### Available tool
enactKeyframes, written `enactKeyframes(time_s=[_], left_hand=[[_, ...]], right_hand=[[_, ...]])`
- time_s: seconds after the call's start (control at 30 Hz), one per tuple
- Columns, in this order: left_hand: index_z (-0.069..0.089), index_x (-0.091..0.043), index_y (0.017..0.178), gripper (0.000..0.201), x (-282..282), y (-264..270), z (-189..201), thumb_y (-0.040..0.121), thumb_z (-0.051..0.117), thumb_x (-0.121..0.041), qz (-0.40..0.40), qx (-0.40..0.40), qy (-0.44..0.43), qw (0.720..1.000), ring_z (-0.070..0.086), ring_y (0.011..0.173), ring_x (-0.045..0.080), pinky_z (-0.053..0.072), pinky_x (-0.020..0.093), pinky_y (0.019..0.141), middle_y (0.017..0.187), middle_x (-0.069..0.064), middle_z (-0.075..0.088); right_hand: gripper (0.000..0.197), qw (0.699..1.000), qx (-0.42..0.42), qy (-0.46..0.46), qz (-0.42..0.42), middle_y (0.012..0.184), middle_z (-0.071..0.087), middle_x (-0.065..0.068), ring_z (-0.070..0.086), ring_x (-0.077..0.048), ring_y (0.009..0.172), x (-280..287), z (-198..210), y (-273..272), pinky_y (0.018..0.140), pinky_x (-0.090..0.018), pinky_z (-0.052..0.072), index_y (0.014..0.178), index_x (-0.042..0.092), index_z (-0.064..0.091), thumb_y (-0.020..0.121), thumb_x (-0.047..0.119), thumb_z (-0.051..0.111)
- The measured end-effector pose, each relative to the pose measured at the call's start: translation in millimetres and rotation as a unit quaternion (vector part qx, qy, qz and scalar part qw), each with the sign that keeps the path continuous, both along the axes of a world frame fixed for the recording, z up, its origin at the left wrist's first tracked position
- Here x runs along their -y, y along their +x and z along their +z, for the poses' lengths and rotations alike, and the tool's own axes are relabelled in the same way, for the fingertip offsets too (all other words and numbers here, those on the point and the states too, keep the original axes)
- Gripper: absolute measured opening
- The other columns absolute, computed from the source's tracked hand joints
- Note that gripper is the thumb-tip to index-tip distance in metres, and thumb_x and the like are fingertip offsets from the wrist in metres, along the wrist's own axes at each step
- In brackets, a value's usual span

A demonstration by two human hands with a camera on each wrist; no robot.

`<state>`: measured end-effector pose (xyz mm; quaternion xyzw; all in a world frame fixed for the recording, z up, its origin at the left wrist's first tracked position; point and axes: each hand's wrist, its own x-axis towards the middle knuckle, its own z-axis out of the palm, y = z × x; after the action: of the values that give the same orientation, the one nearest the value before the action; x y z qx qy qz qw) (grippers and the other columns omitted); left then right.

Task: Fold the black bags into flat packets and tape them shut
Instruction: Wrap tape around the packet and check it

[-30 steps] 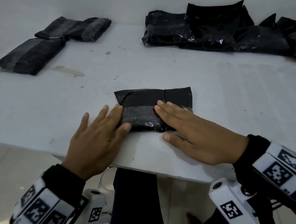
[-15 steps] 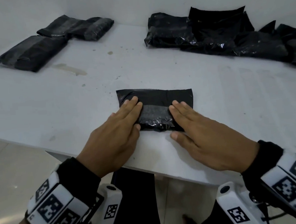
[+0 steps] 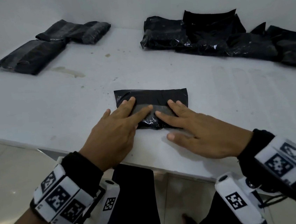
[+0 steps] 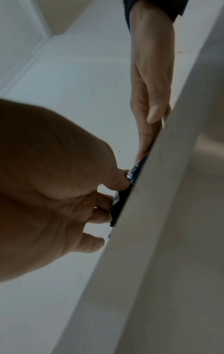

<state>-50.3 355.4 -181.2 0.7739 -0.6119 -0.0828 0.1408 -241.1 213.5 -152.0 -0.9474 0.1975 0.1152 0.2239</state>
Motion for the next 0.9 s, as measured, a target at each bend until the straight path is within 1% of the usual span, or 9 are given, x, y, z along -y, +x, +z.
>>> enactKeyframes(time_s=[0.07, 0.13, 0.2, 0.3, 0.4, 0.47, 0.63, 0.8, 0.9], left_hand=[[0.018, -0.041, 0.154, 0.058, -0.2, -1.7, 2.2, 0.096, 0.012, -0.036, 0.006, 0.059, 0.026, 0.998, 0.017, 0.15, 0.023, 0.029, 0.052, 0.115, 0.165, 0.003, 0.012], [0.014, -0.043, 0.153, 0.065, 0.8, -4.9, 4.9, 0.09, 0.002, -0.046, 0.019, 0.074, 0.04, 0.996, 0.014, 0.151, 0.019, 0.023, 0.05, 0.118, 0.165, 0.0, 0.008], [0.018, -0.045, 0.152, 0.063, 2.7, -9.3, 9.1, 0.09, 0.005, -0.05, 0.036, 0.053, 0.042, 0.997, 0.011, 0.151, 0.016, 0.018, 0.046, 0.119, 0.165, -0.002, 0.008], [0.029, -0.045, 0.149, 0.061, 6.9, -13.5, 16.2, 0.091, 0.01, -0.052, 0.052, 0.036, 0.033, 0.997, 0.018, 0.15, 0.016, 0.018, 0.042, 0.118, 0.164, -0.001, 0.016], [0.039, -0.043, 0.145, 0.058, 11.2, -15.3, 21.6, 0.093, 0.015, -0.05, 0.058, 0.053, 0.022, 0.997, 0.031, 0.145, 0.021, 0.025, 0.041, 0.116, 0.16, 0.003, 0.029], [0.042, -0.044, 0.143, 0.047, 13.8, -16.5, 25.0, 0.101, 0.022, -0.049, 0.065, 0.07, 0.022, 0.995, 0.037, 0.142, 0.023, 0.032, 0.04, 0.11, 0.159, 0.002, 0.031], [0.044, -0.046, 0.141, 0.039, 14.6, -16.2, 21.6, 0.102, 0.039, -0.043, 0.077, 0.059, 0.019, 0.995, 0.04, 0.138, 0.026, 0.037, 0.038, 0.102, 0.159, -0.002, 0.031], [0.048, -0.035, 0.142, 0.051, 11.5, -6.5, 8.4, 0.095, 0.036, -0.051, 0.081, -0.037, -0.025, 0.996, 0.036, 0.142, 0.024, 0.033, 0.042, 0.11, 0.156, -0.005, 0.036], [0.048, -0.028, 0.143, 0.053, 9.1, -1.0, 7.9, 0.095, 0.032, -0.044, 0.1, -0.064, -0.032, 0.992, 0.045, 0.135, 0.027, 0.034, 0.039, 0.106, 0.151, -0.011, 0.041]], right_hand=[[0.063, 0.997, -0.026, -0.066, 0.016, 0.161, -0.025, 0.009, -0.022, -0.007, 0.148, -3.2, -3.0, -0.1, 0.123, -0.038, 0.013, 0.152, 0.049, -0.006, 0.099, 0.058, 0.026], [0.062, 0.993, -0.04, -0.11, 0.021, 0.163, -0.022, 0.006, -0.018, -0.01, 0.15, -3.7, -0.8, 2.8, 0.123, -0.043, 0.01, 0.153, 0.048, -0.006, 0.098, 0.06, 0.02], [0.059, 0.992, -0.033, -0.118, 0.017, 0.165, -0.016, 0.005, -0.012, -0.012, 0.151, -3.1, 5.2, 4.1, 0.123, -0.045, 0.01, 0.154, 0.046, 0.002, 0.099, 0.059, 0.019], [0.055, 0.991, -0.005, -0.134, 0.022, 0.166, -0.003, 0.008, -0.003, -0.012, 0.152, -4.9, 11.7, -1.9, 0.121, -0.043, 0.022, 0.154, 0.04, 0.019, 0.102, 0.057, 0.018], [0.062, 0.986, -0.027, -0.16, 0.032, 0.165, 0.001, 0.013, 0.0, -0.008, 0.152, -11.4, 8.6, -8.0, 0.115, -0.039, 0.034, 0.155, 0.038, 0.015, 0.099, 0.061, 0.007], [0.072, 0.985, -0.027, -0.167, 0.034, 0.165, 0.001, 0.013, 0.001, -0.008, 0.152, -10.0, 6.6, -6.6, 0.115, -0.04, 0.034, 0.155, 0.038, 0.014, 0.09, 0.064, -0.002], [0.054, 0.997, 0.004, -0.071, 0.002, 0.164, 0.006, 0.013, 0.005, -0.007, 0.151, -1.6, 11.3, -8.3, 0.119, -0.037, 0.026, 0.154, 0.034, 0.026, 0.102, 0.049, 0.027], [0.057, 0.996, 0.024, -0.082, -0.012, 0.163, 0.004, 0.013, 0.004, -0.006, 0.151, -5.1, -5.9, -13.8, 0.119, -0.036, 0.028, 0.156, 0.03, 0.022, 0.102, 0.047, 0.028], [0.054, 0.997, 0.021, -0.068, -0.017, 0.162, 0.003, 0.017, 0.003, -0.004, 0.15, -1.2, -5.8, -13.6, 0.118, -0.038, 0.029, 0.155, 0.033, 0.024, 0.103, 0.047, 0.03]])
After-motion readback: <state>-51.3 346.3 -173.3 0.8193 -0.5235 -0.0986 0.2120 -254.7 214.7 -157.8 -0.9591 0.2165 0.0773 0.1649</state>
